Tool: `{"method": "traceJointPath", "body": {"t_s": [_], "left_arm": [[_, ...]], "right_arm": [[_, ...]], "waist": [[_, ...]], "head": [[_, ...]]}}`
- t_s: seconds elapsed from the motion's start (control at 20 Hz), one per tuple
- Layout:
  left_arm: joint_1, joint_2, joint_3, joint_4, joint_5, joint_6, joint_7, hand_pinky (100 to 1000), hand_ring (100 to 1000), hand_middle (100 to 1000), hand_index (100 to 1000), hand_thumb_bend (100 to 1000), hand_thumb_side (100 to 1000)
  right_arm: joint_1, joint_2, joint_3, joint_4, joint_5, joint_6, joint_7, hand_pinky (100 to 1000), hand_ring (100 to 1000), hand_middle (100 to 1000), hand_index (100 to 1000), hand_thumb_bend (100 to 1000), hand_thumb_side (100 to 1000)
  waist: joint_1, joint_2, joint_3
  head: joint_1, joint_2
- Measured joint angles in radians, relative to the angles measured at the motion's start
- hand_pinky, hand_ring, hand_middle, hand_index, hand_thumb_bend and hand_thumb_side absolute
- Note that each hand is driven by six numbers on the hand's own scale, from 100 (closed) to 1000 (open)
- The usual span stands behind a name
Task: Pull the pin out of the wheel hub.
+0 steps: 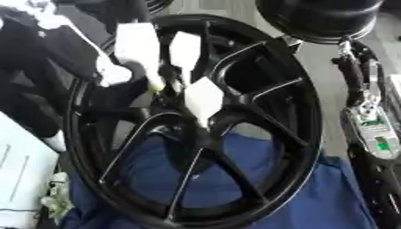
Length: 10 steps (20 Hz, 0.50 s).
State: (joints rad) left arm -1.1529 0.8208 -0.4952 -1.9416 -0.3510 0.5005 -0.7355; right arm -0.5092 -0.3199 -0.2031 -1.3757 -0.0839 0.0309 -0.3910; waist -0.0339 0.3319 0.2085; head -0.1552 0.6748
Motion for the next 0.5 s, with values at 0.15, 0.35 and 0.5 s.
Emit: {"method": "traceJointPath", "body": {"t_s": [0.15,0.35,0.5], "left_arm": [[0.094,0.081,0.097,-0.036,0.01,0.037,0.037,624,517,408,395,136,100],[0.279,0.186,0.212,-0.042,0.044,0.107,0.107,626,520,412,404,133,100],[0.412,0.234,0.278,-0.013,0.074,0.157,0.175,638,537,433,441,137,100]], "right_arm": [[0.0,0.0,-0.006,0.0,0.0,-0.003,-0.004,844,686,723,826,181,600],[-0.001,0.0,-0.012,-0.003,0.0,-0.007,-0.008,844,686,723,826,183,597],[-0.007,0.0,-0.013,-0.003,0.0,-0.008,-0.012,844,687,723,826,183,596]], "waist": [[0.0,0.004,0.002],[-0.002,0.009,0.002],[-0.007,0.01,0.001]], "head": [[-0.003,0.0],[-0.006,-0.001],[-0.006,-0.005]]}}
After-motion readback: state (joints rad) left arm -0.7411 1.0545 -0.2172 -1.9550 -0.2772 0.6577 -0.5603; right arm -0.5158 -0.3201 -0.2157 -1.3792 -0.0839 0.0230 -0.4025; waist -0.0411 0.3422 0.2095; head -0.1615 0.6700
